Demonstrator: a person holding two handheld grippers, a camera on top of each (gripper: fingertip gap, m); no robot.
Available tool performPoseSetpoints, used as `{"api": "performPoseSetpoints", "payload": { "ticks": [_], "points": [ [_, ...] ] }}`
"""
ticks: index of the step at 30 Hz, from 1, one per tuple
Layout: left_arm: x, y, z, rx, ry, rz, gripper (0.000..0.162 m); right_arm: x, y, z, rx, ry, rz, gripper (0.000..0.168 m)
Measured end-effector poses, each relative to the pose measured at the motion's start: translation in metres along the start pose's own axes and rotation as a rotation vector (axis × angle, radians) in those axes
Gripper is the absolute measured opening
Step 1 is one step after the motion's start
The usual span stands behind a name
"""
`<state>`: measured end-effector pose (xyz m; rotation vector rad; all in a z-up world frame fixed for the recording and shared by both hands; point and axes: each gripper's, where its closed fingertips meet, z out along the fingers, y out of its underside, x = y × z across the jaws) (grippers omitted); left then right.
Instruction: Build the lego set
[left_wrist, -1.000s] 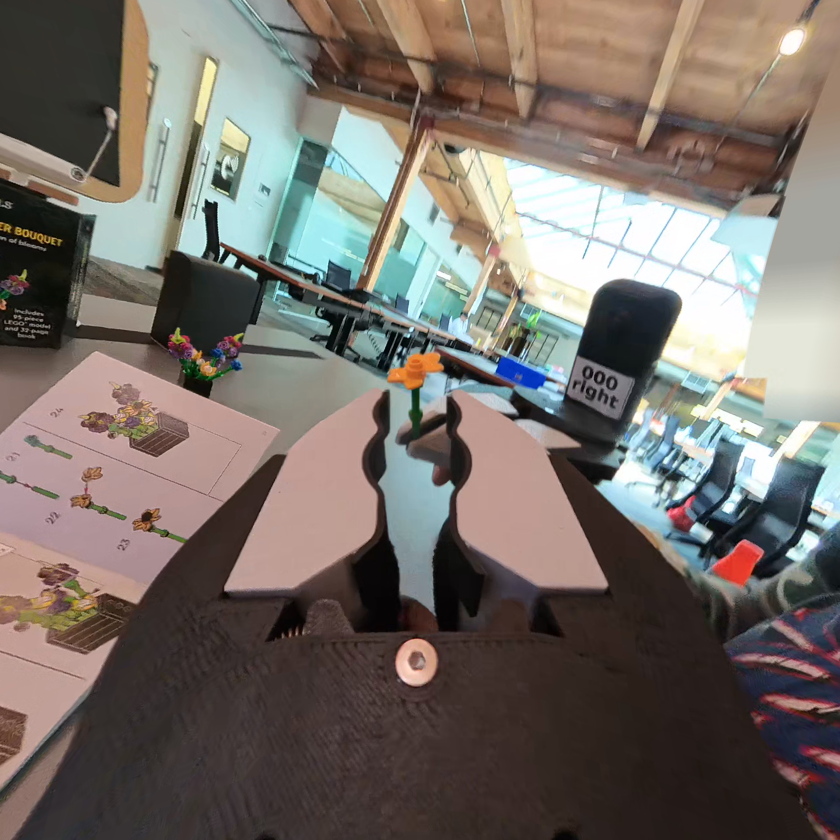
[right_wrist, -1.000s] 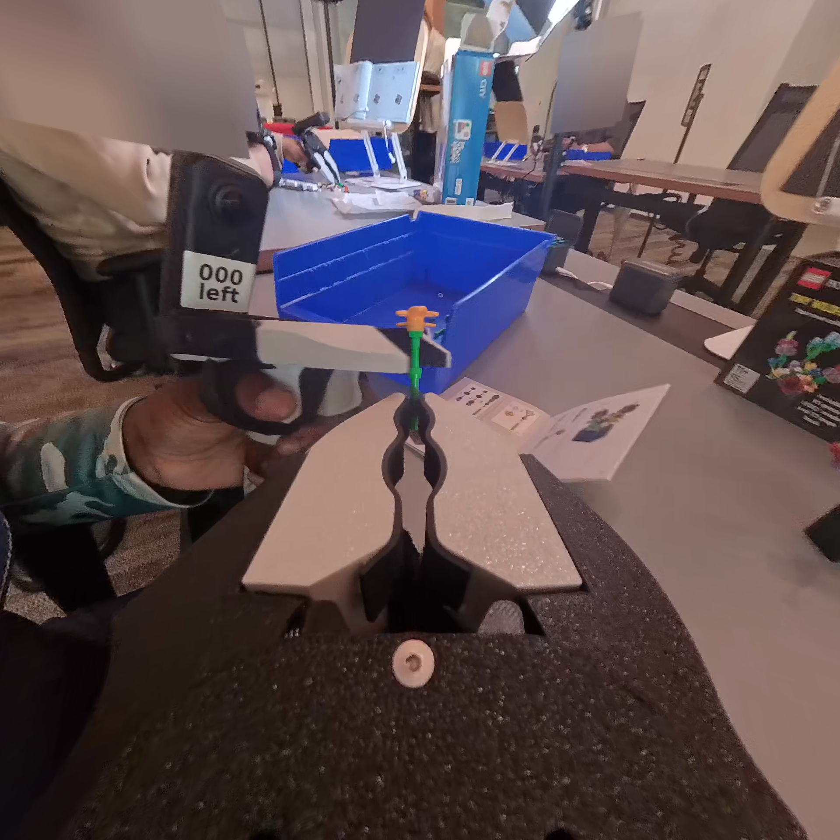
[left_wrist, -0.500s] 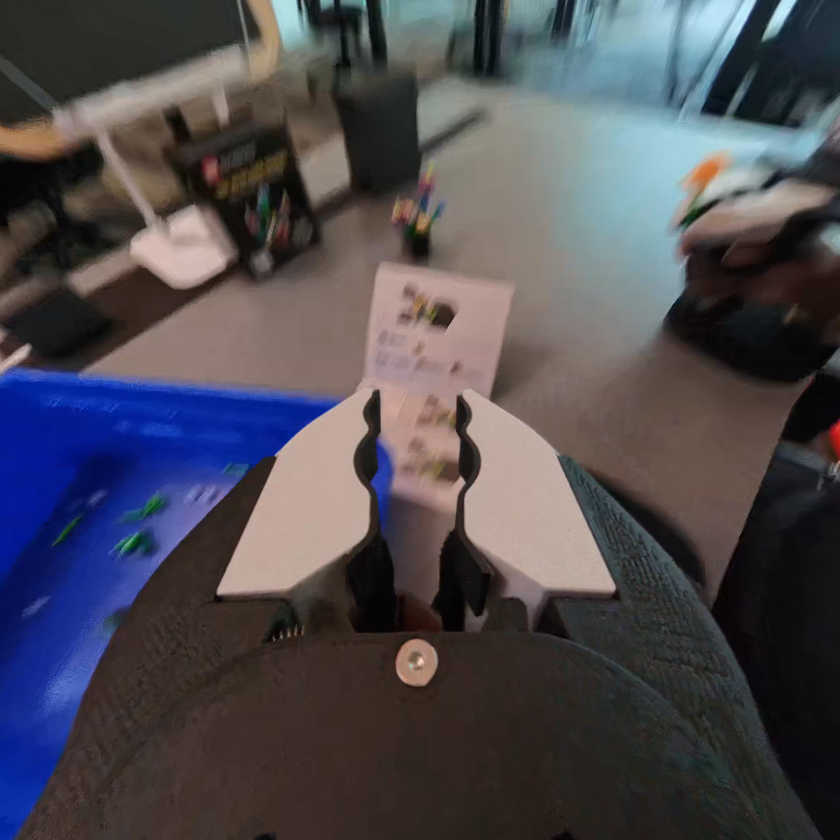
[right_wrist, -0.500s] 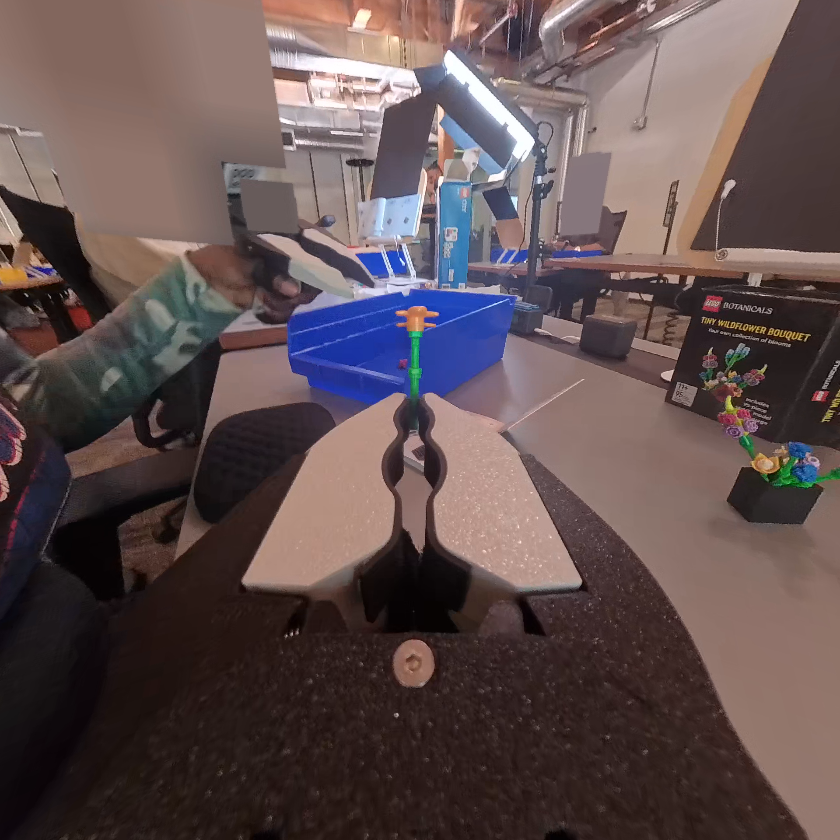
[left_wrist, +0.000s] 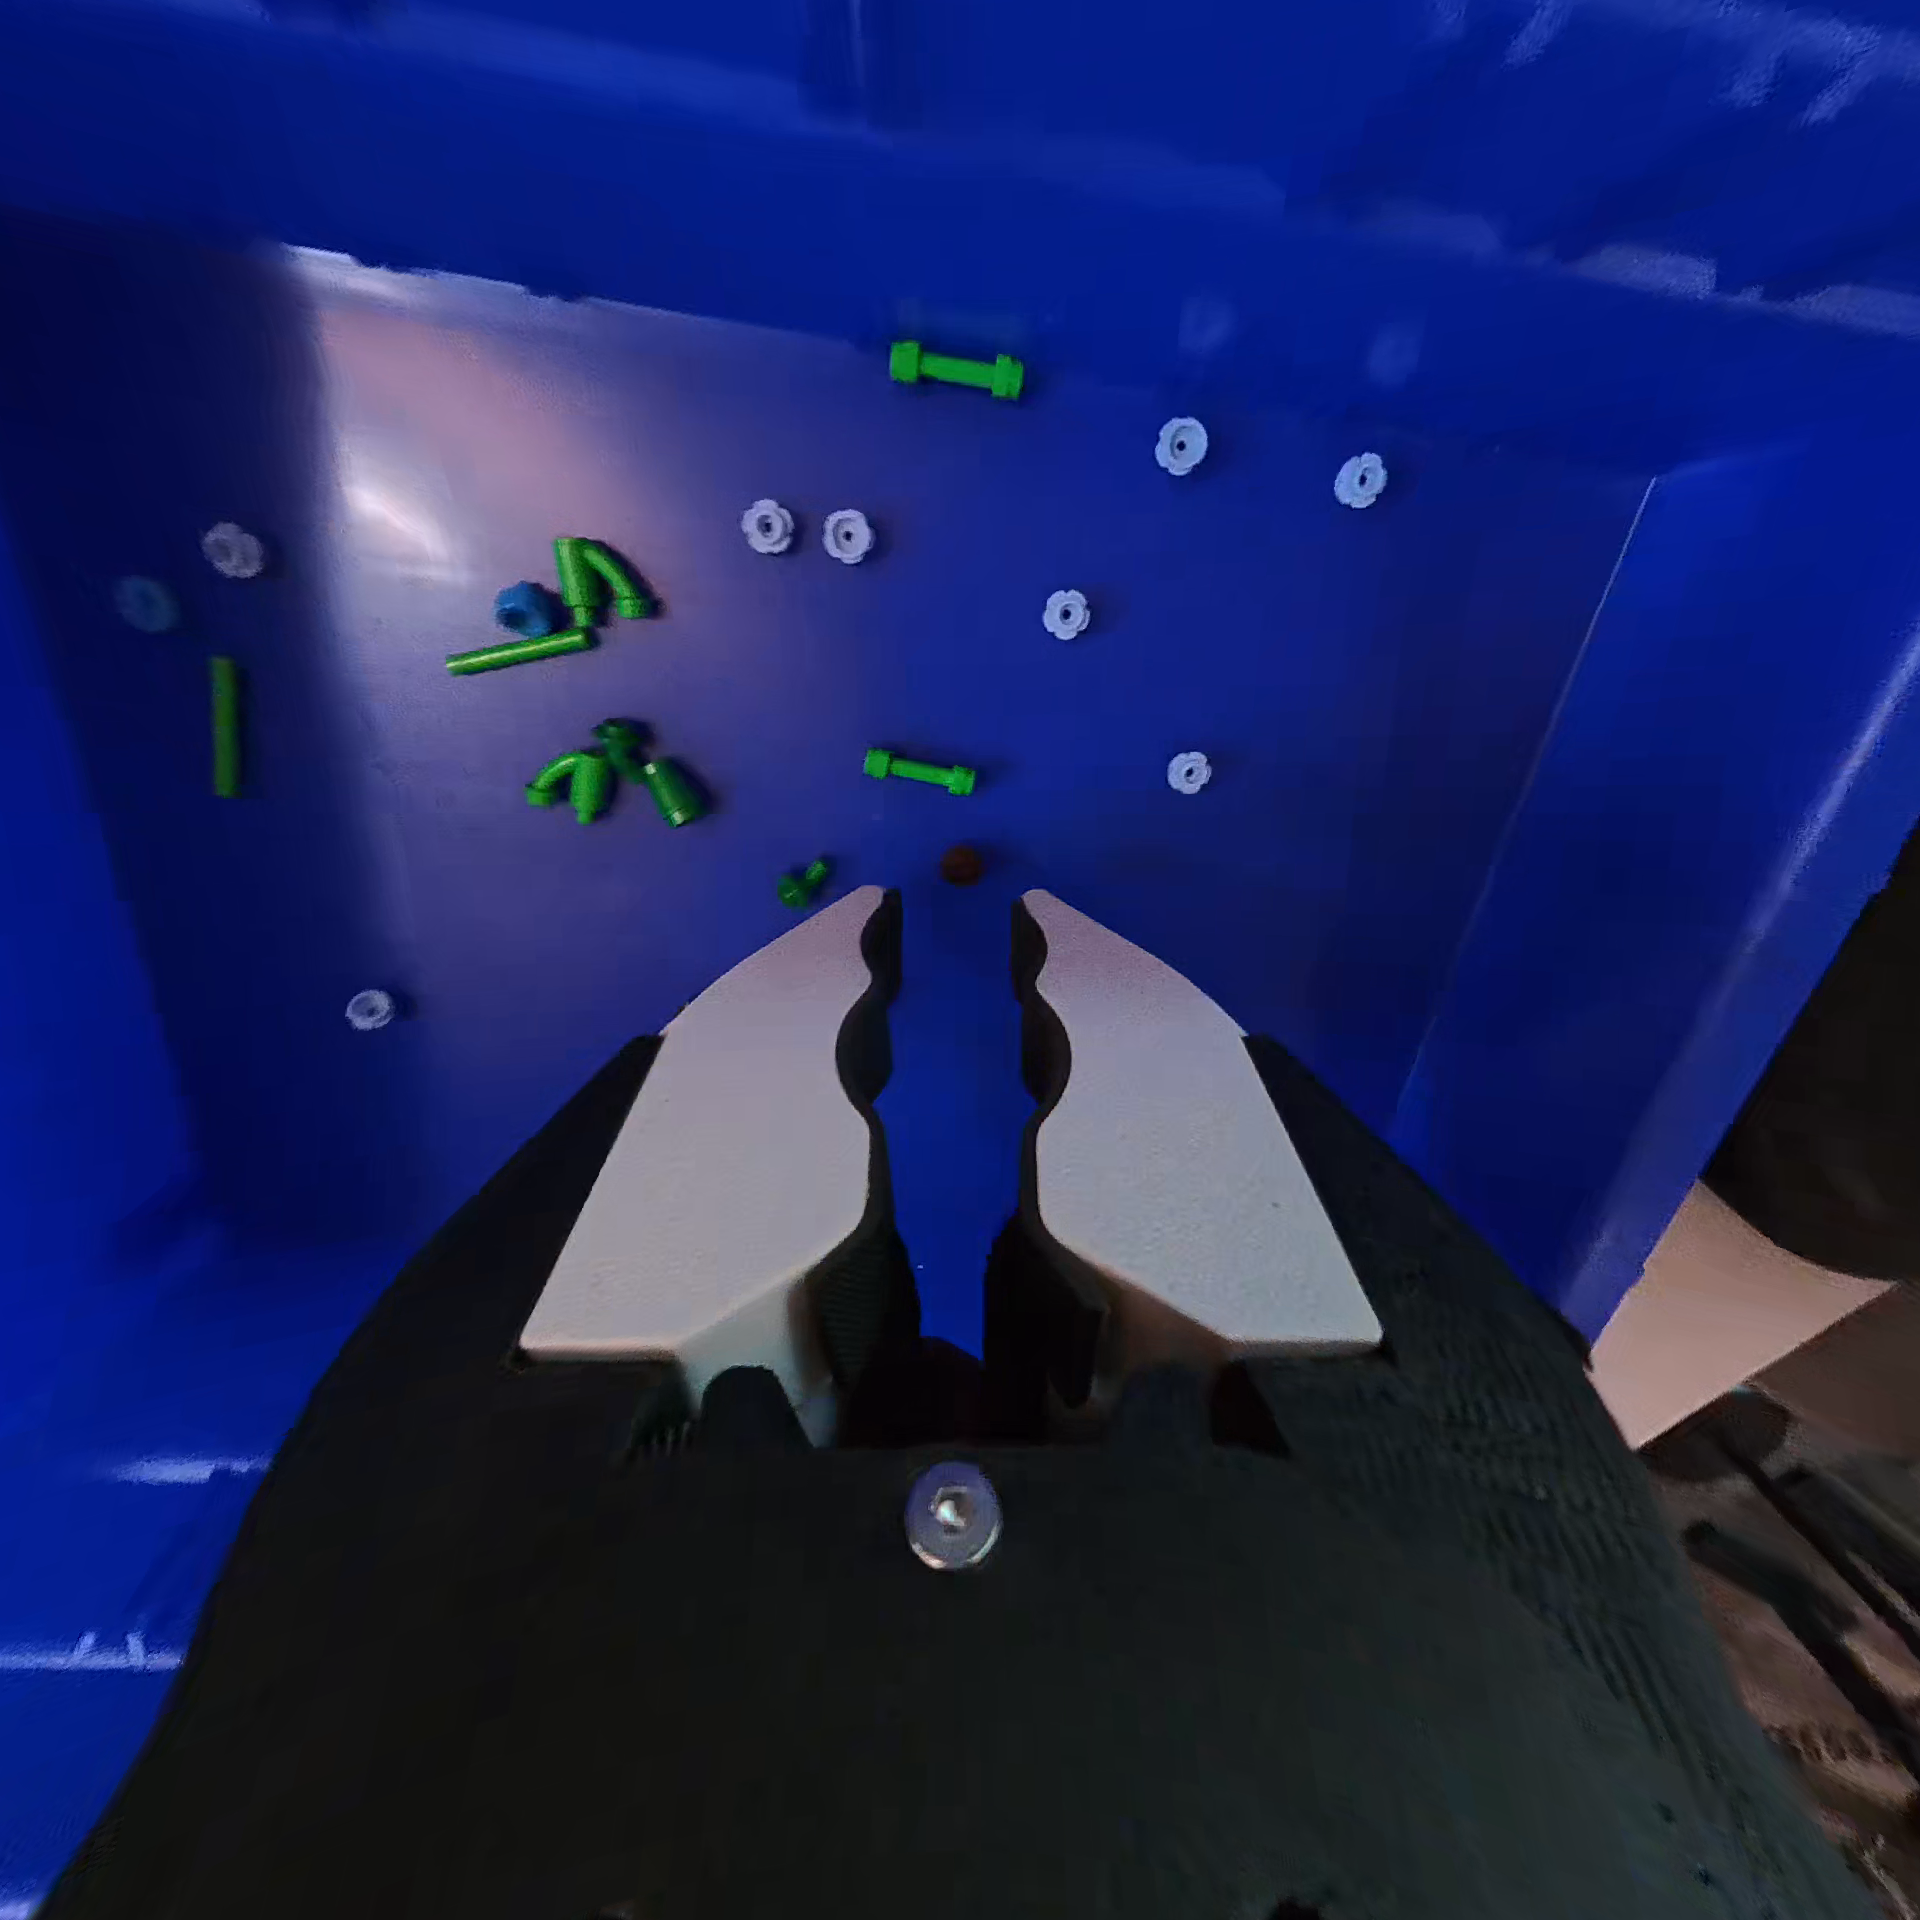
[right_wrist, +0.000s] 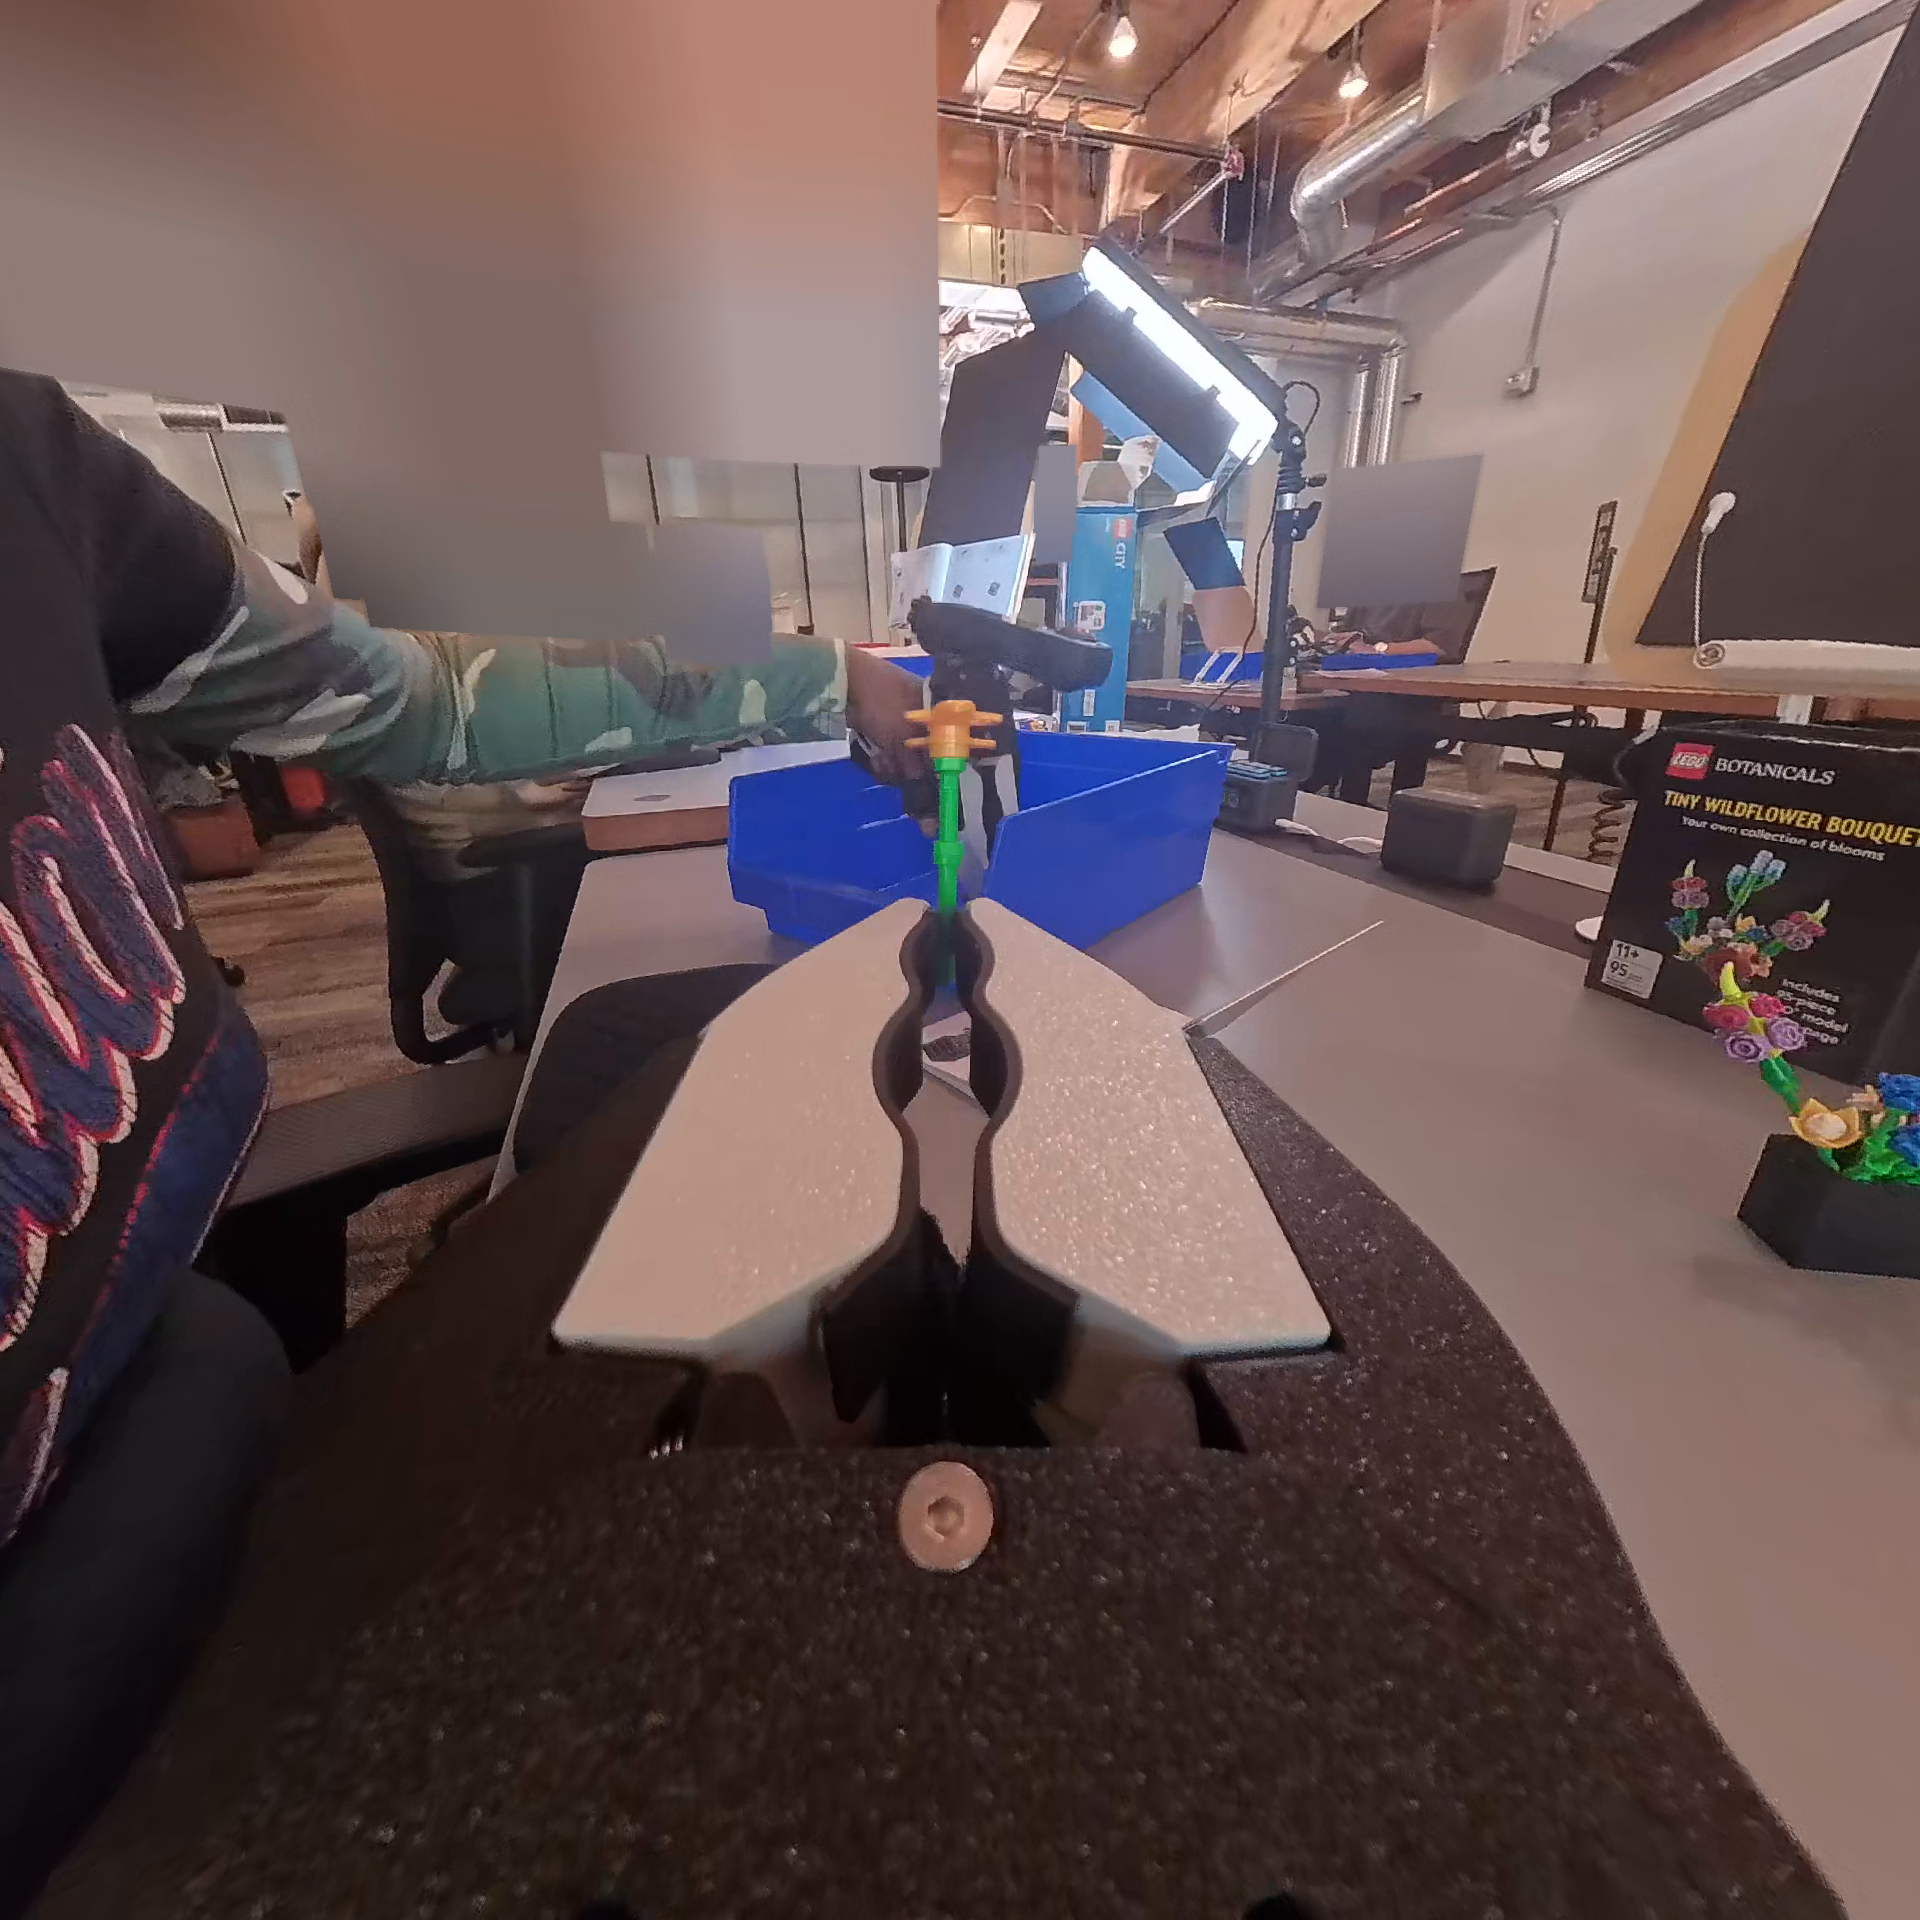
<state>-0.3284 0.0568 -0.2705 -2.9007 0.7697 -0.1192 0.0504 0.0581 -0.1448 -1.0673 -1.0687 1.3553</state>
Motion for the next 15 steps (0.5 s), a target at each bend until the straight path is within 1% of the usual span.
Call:
{"api": "performPoseSetpoints", "payload": {
  "ticks": [3,7,11,15],
  "points": [
    [0.0055,-0.0047,0.0030,0.008,0.021,0.060,0.021,0.0041,-0.0013,-0.0012,0.014,0.003,0.033,0.003],
    [0.0006,-0.0010,0.0050,-0.017,0.002,0.074,0.016,0.0067,-0.0029,-0.0027,0.030,0.007,0.052,0.003],
    [0.0010,-0.0015,0.0072,0.000,0.010,0.079,0.016,0.0071,-0.0022,-0.0024,0.027,0.006,0.056,0.003],
    [-0.0004,0.0012,0.0110,-0.021,-0.001,0.091,0.015,0.0066,-0.0016,-0.0022,0.024,0.007,0.049,0.003]
  ]
}}
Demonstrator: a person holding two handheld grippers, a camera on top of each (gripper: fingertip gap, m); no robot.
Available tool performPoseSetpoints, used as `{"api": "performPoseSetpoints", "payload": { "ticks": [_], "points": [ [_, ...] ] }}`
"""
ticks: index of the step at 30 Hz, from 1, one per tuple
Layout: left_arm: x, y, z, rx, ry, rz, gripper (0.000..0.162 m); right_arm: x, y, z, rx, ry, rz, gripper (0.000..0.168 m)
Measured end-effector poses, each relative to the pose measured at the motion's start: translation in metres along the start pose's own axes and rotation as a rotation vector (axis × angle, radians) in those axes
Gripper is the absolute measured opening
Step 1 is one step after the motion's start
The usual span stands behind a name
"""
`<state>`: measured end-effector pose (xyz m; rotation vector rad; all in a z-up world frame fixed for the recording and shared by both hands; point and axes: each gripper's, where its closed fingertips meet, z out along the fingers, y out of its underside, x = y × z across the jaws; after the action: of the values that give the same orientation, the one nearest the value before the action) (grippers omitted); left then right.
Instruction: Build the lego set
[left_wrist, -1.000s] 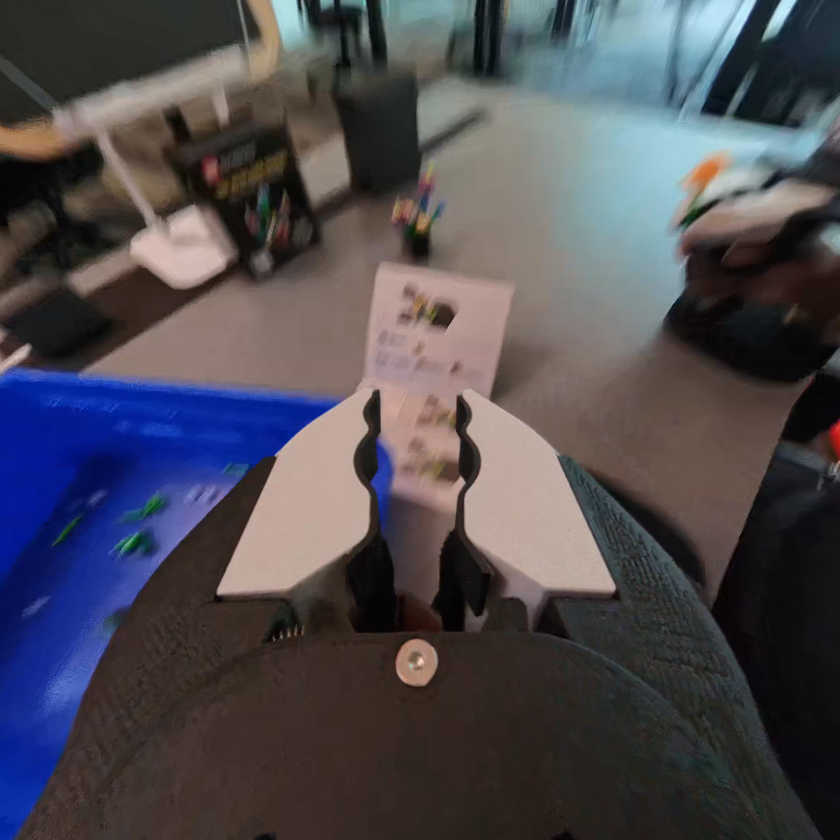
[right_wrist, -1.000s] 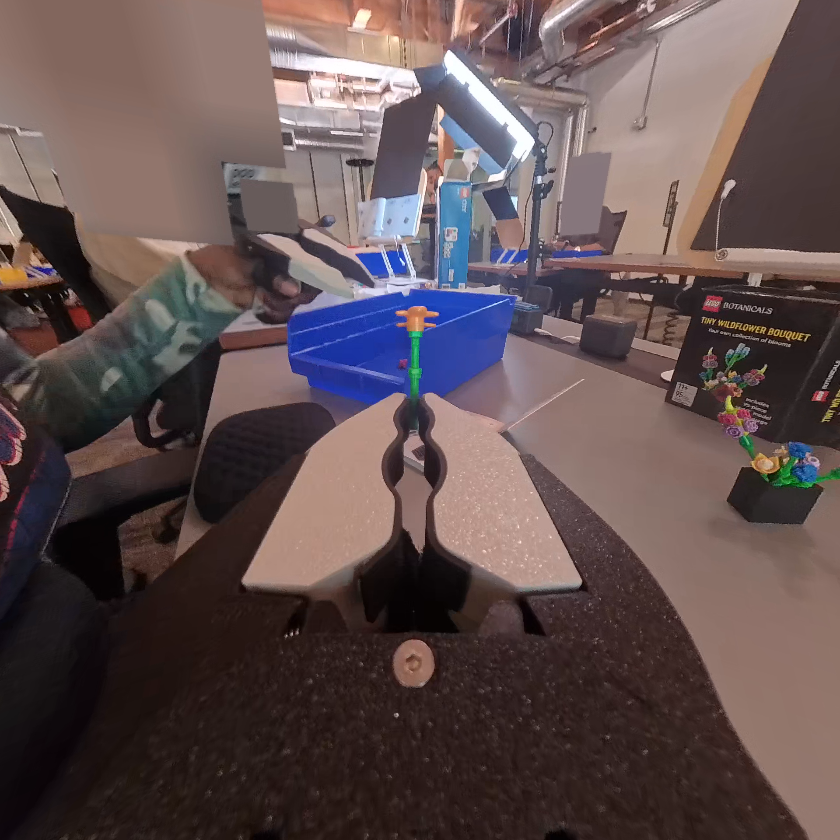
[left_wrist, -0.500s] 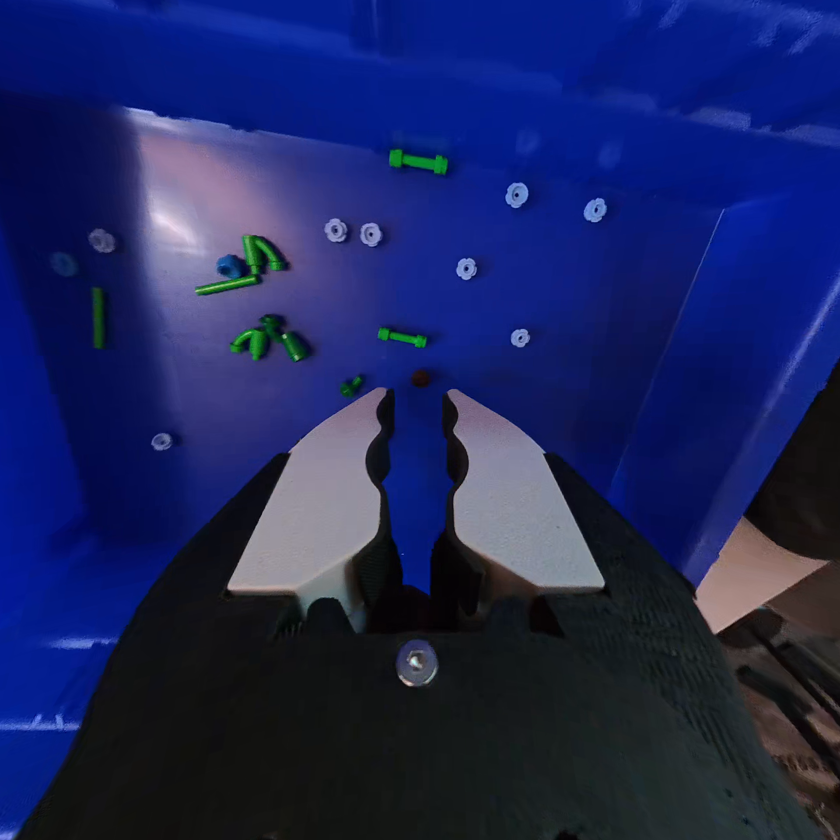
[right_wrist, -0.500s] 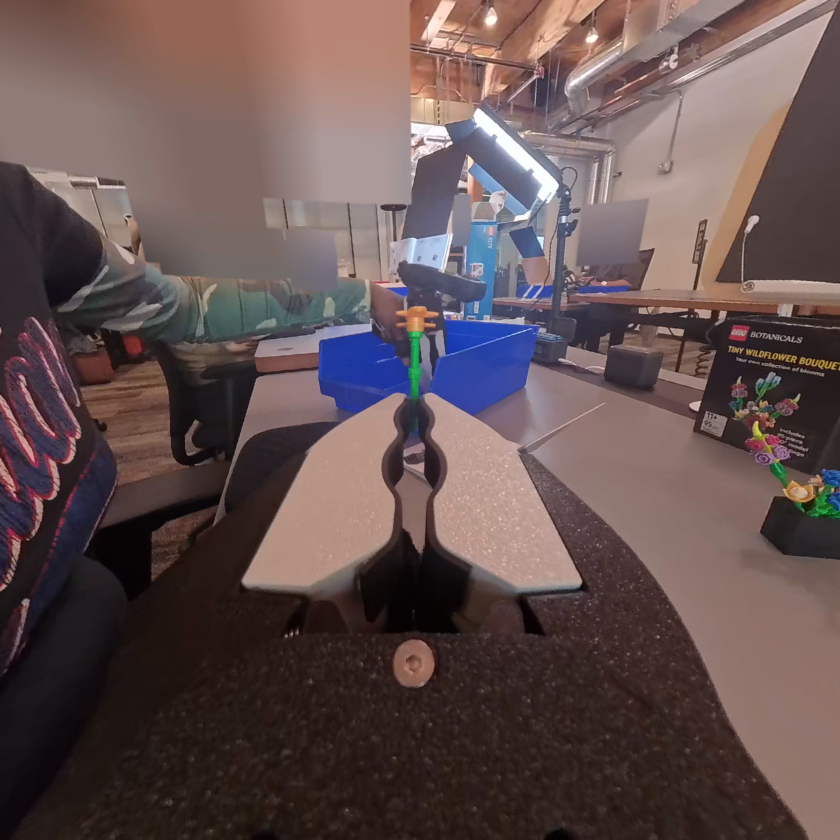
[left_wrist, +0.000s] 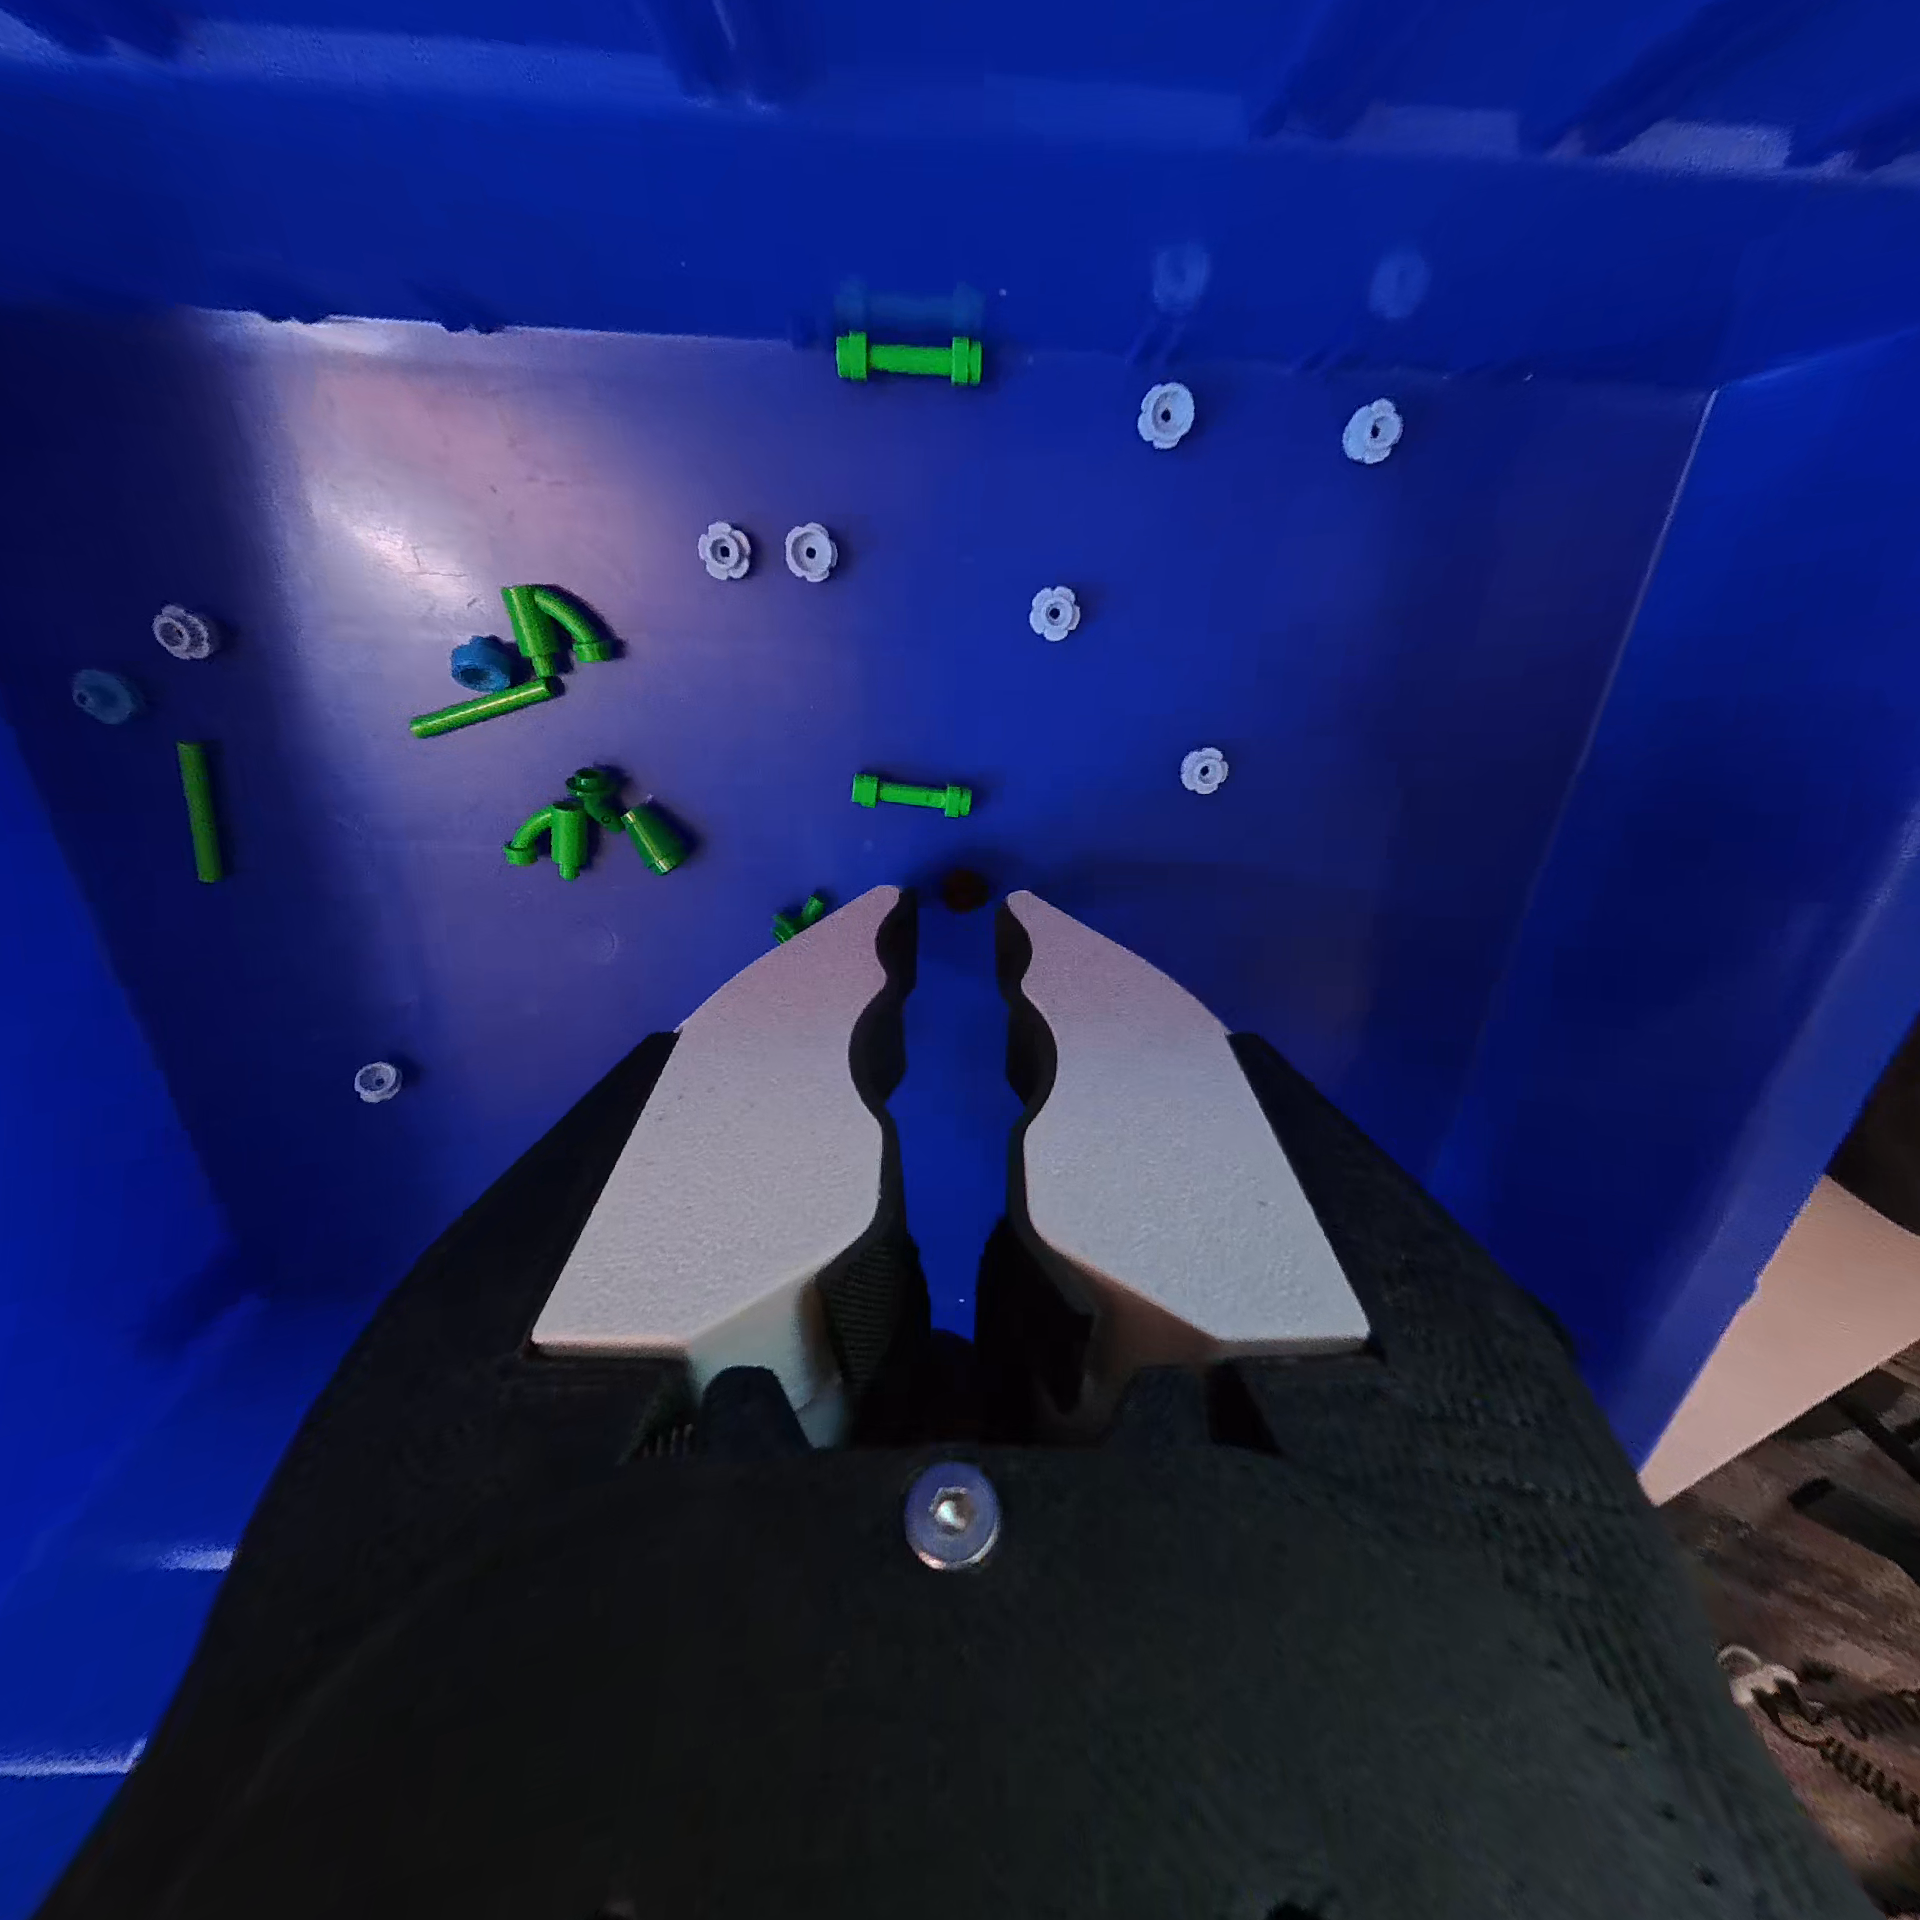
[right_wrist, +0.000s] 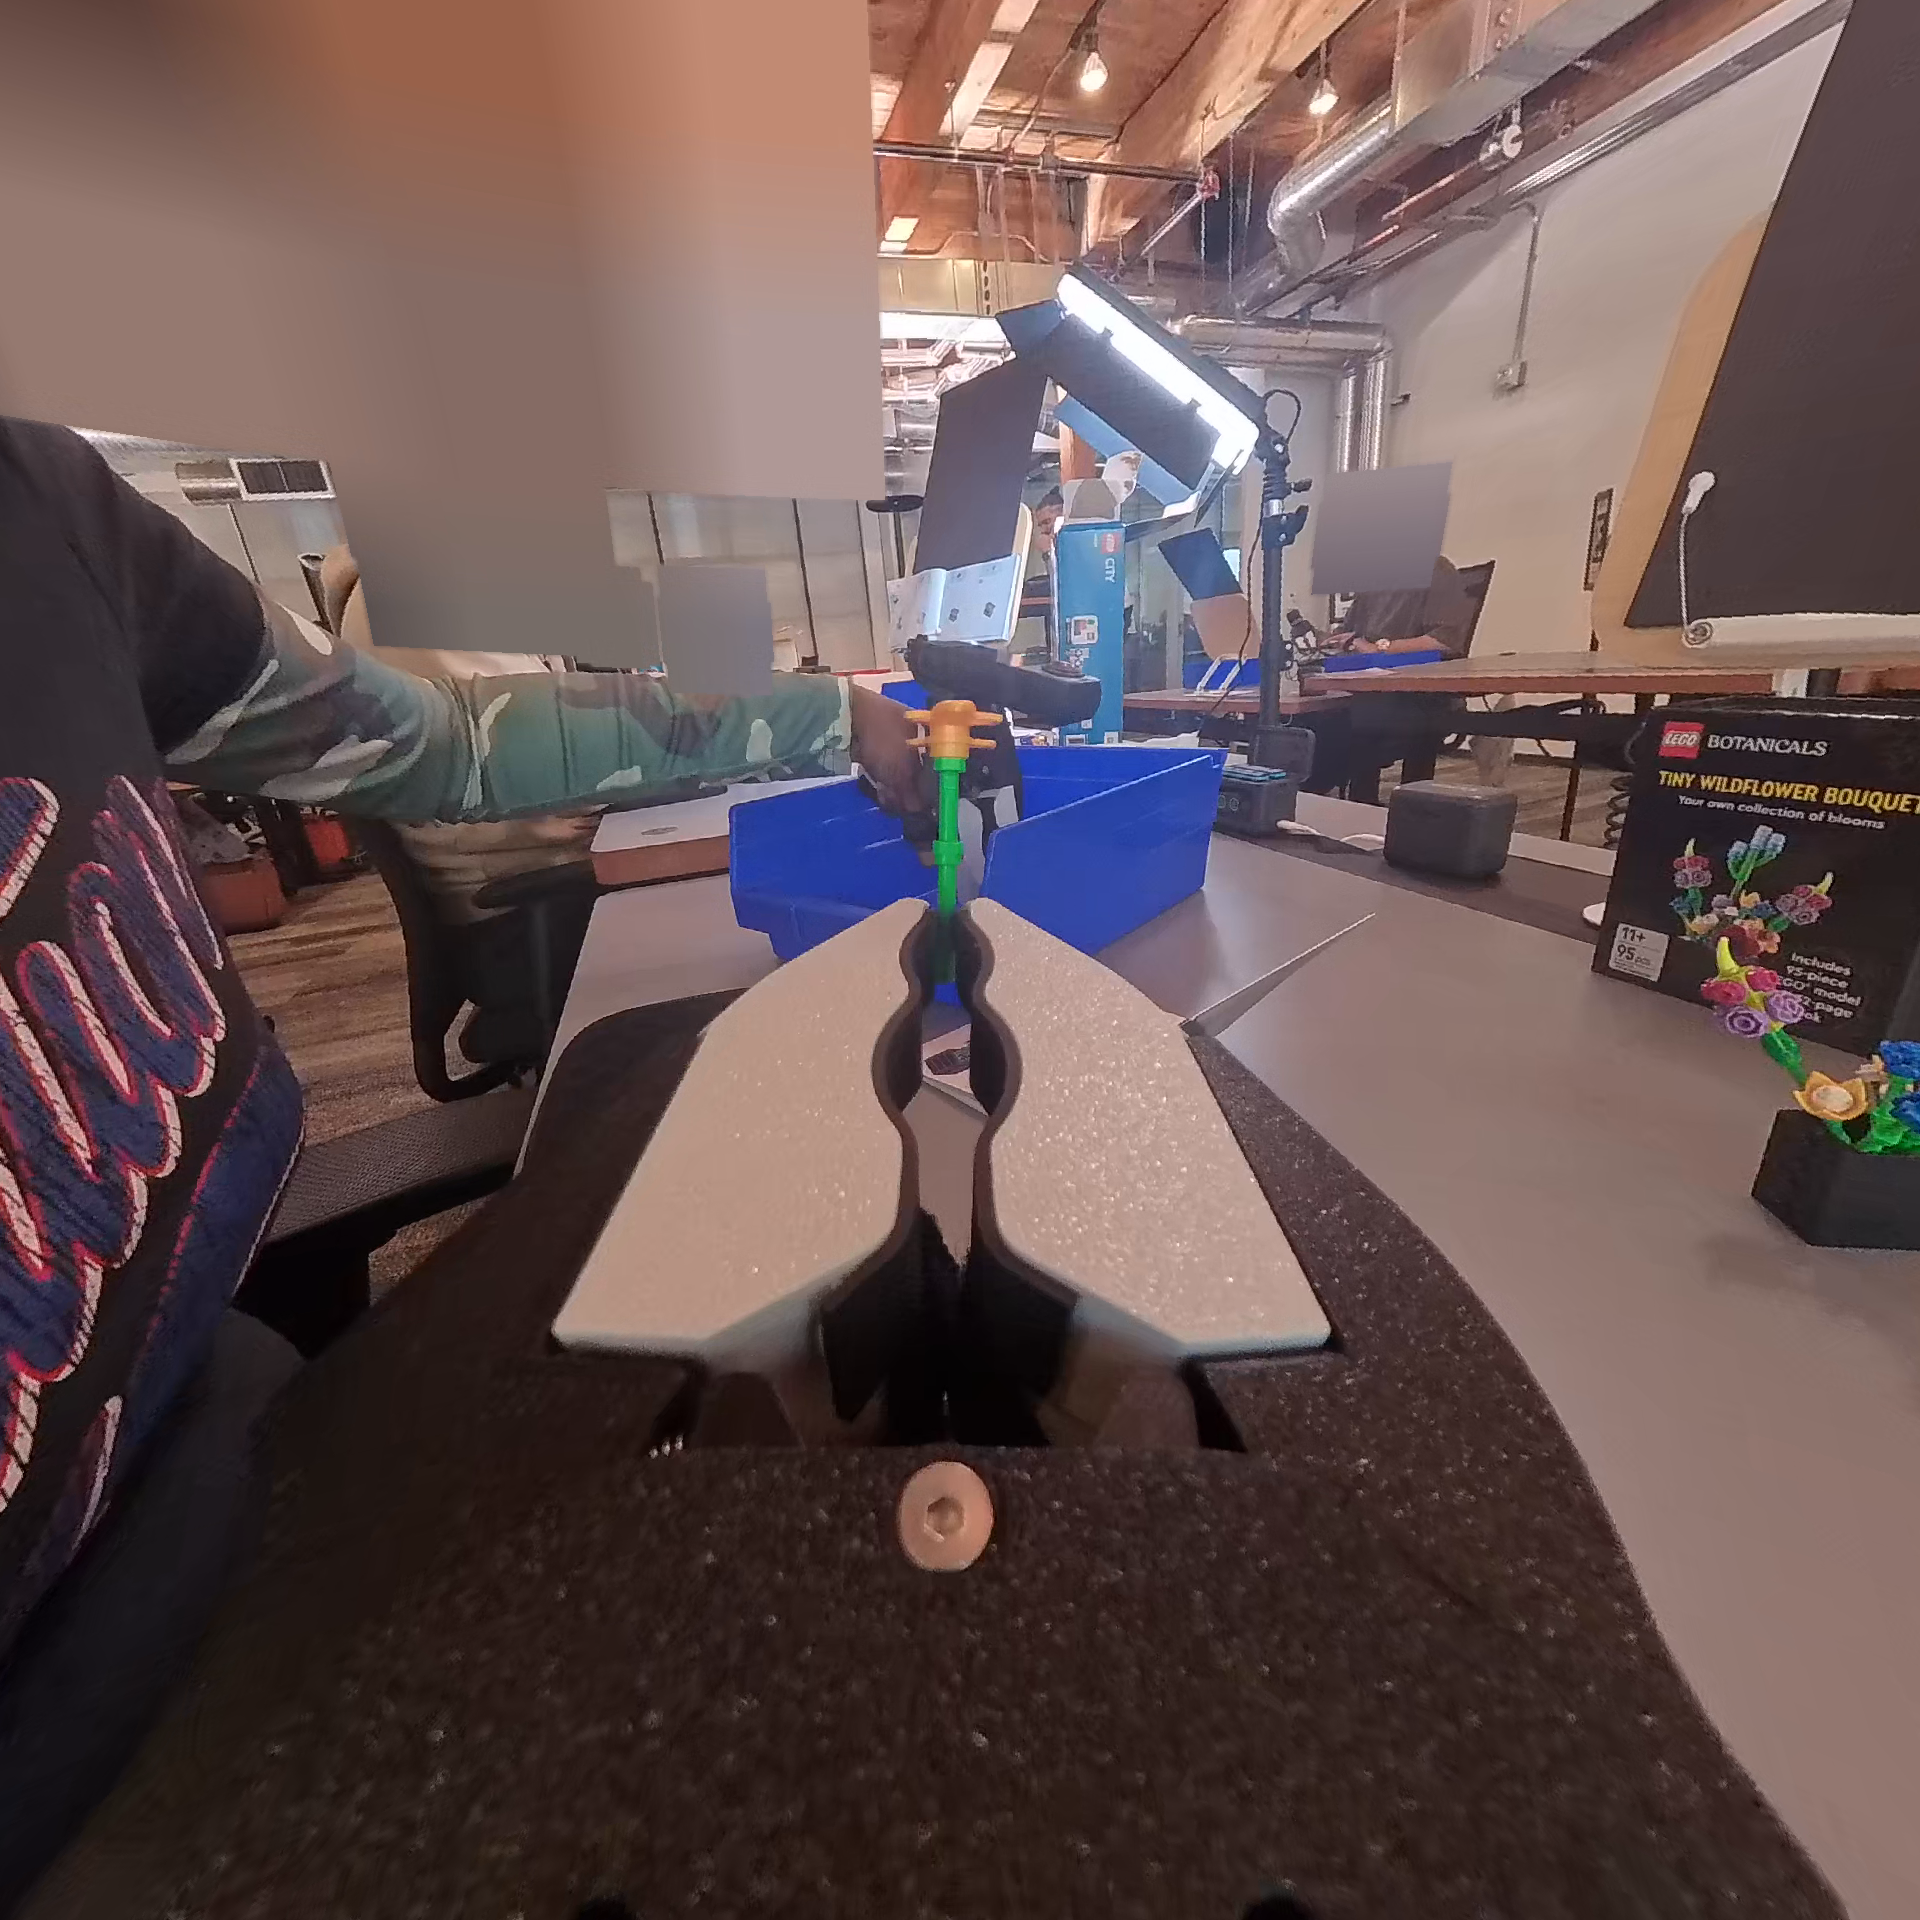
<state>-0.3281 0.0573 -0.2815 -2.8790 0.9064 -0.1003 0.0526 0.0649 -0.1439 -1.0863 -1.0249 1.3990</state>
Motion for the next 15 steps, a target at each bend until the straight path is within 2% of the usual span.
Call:
{"api": "performPoseSetpoints", "payload": {
  "ticks": [9,12,15],
  "points": [
    [0.000,-0.002,-0.003,0.022,0.001,-0.007,0.009,0.000,0.003,0.002,-0.022,-0.002,-0.007,0.003],
    [0.004,-0.018,-0.027,0.157,-0.012,-0.028,0.008,-0.003,0.006,0.005,-0.041,-0.015,-0.031,0.003],
    [0.033,-0.050,-0.072,0.403,-0.005,-0.029,0.008,-0.009,0.010,0.009,-0.080,-0.036,-0.061,0.003]
  ]
}}
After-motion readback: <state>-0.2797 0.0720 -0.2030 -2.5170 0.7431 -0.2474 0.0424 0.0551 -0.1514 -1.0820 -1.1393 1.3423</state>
